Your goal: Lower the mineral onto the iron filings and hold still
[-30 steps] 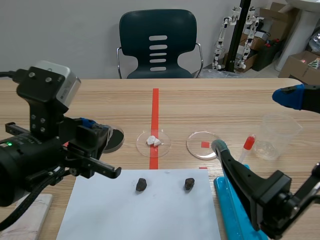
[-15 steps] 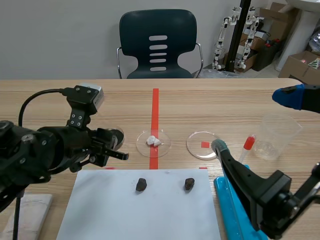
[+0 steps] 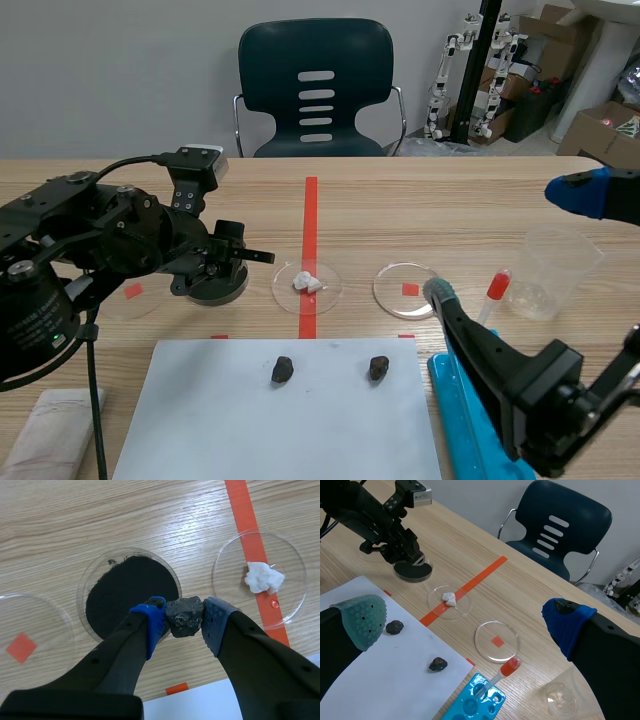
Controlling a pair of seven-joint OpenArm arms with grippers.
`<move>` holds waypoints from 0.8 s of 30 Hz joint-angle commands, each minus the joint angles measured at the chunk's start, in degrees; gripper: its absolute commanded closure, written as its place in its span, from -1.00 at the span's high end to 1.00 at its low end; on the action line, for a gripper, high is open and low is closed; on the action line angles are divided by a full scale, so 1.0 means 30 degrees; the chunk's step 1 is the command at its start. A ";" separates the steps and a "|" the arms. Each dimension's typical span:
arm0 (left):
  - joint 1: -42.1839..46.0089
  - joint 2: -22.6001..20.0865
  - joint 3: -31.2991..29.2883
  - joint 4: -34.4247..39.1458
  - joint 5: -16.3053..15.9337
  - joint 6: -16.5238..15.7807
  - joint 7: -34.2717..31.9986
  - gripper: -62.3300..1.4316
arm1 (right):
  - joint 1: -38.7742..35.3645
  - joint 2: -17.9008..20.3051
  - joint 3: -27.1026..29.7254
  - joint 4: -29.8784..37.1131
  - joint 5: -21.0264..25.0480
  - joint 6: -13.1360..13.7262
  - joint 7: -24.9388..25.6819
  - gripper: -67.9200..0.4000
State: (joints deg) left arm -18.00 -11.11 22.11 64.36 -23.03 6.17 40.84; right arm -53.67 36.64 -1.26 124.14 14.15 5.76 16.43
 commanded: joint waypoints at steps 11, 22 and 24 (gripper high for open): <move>-0.2878 0.0998 0.0015 -0.3657 0.0029 0.0750 -0.0146 -0.51 | 0.0168 -0.0051 0.0124 0.0350 0.0131 -0.0051 0.0270 1.00; -0.4503 0.1428 -0.0015 -0.7096 0.0036 0.1188 -0.0277 -0.51 | 0.0168 -0.0051 0.0124 0.0350 0.0131 -0.0044 0.0277 1.00; -0.4670 0.1494 -0.0015 -0.7475 0.0029 0.1188 -0.0321 -0.51 | 0.0168 -0.0051 0.0124 0.0350 0.0131 -0.0044 0.0277 1.00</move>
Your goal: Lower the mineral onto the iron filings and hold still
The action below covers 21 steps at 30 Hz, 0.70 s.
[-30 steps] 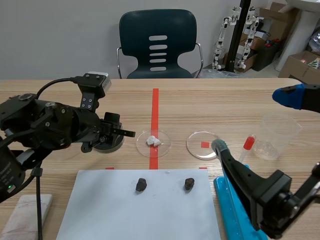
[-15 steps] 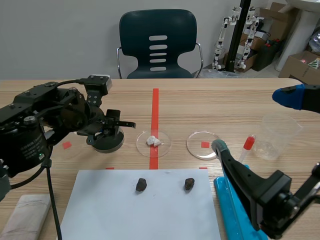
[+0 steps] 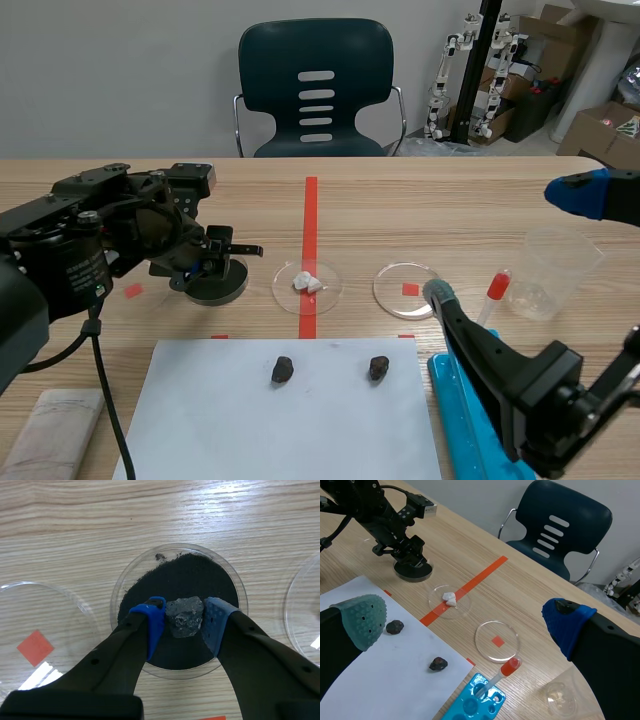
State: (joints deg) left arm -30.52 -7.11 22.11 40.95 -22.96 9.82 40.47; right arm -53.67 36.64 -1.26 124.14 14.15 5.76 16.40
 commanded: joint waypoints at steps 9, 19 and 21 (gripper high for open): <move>-0.0634 0.0364 -0.0015 -0.0364 0.0015 -0.0007 -0.0408 -0.51 | 0.0168 -0.0051 0.0124 0.0350 0.0131 -0.0044 0.0284 1.00; -0.0998 0.0459 -0.0015 -0.1515 0.0000 0.0401 -0.0678 -0.51 | 0.0168 -0.0051 0.0124 0.0350 0.0131 0.0015 0.0284 1.00; -0.1188 0.0459 -0.0015 -0.1836 0.0000 0.0401 -0.0685 -0.51 | 0.0168 -0.0051 0.0124 0.0350 0.0131 0.0015 0.0284 1.00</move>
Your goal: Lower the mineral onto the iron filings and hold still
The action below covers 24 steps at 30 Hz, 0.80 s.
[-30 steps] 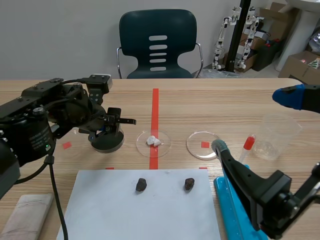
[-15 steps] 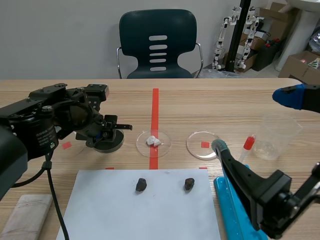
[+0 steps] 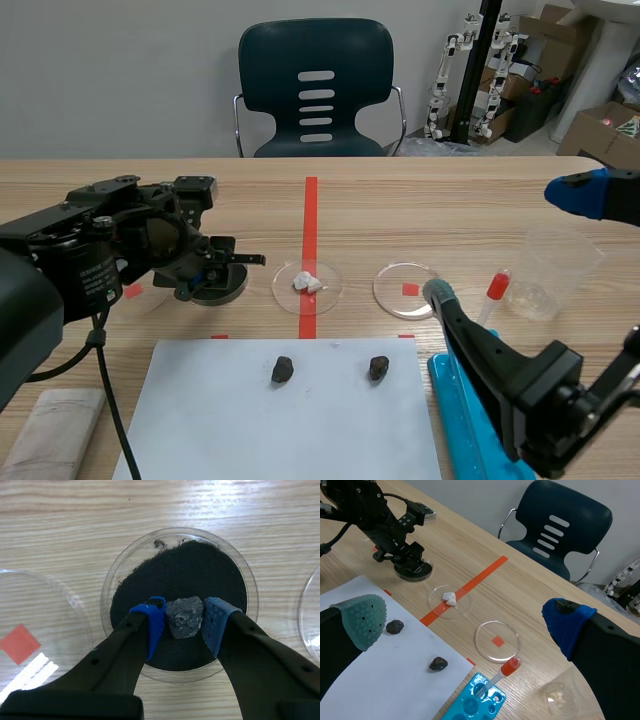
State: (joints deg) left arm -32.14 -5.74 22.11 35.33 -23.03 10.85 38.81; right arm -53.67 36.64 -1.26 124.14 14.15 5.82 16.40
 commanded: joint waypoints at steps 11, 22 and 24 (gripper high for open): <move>-0.0714 0.0007 -0.0015 -0.0313 0.0022 0.0051 -0.0270 -0.51 | 0.0168 -0.0044 0.0124 0.0350 0.0131 -0.0007 0.0284 1.00; -0.0612 0.0000 -0.0015 -0.0313 0.0022 0.0051 -0.0291 -0.51 | 0.0168 -0.0044 0.0124 0.0350 0.0131 -0.0007 0.0284 1.00; -0.0605 0.0000 -0.0015 -0.0313 0.0022 0.0051 -0.0284 -0.51 | 0.0168 -0.0044 0.0124 0.0350 0.0131 -0.0007 0.0284 1.00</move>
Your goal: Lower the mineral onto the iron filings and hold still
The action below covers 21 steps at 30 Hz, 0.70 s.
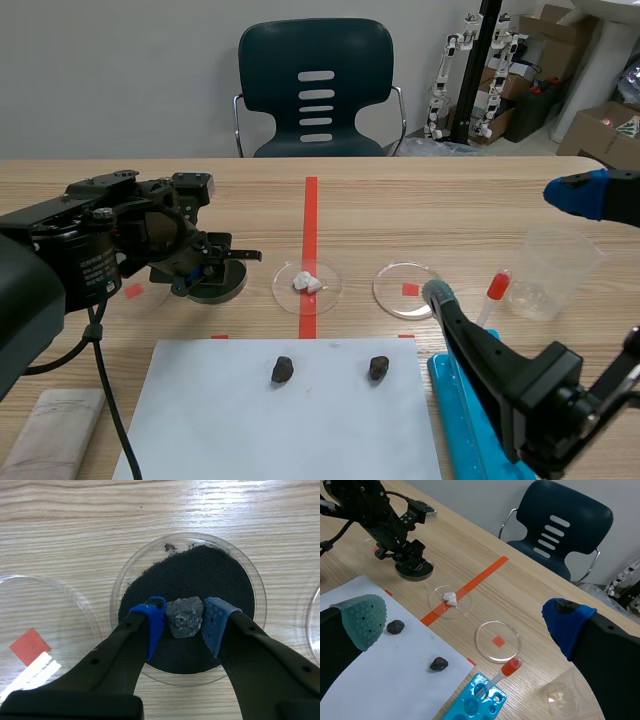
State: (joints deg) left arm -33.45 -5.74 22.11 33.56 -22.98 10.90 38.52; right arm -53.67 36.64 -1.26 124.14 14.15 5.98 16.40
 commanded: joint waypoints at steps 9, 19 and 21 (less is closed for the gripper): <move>-0.0168 0.0000 -0.0015 0.0277 0.0007 0.0036 -0.0197 -0.51 | 0.0168 -0.0044 0.0124 0.0350 0.0131 -0.0058 0.0284 1.00; -0.0168 0.0000 -0.0015 0.0277 0.0007 0.0036 -0.0335 -0.51 | 0.0168 -0.0044 0.0124 0.0350 0.0131 -0.0058 0.0284 1.00; -0.0168 0.0000 -0.0015 0.0277 0.0007 0.0036 -0.0335 -0.51 | 0.0168 -0.0044 0.0124 0.0350 0.0131 -0.0058 0.0284 1.00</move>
State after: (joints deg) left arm -33.32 -5.74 22.11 33.56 -22.98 10.90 37.91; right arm -53.67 36.64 -1.26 124.14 14.15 5.98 16.40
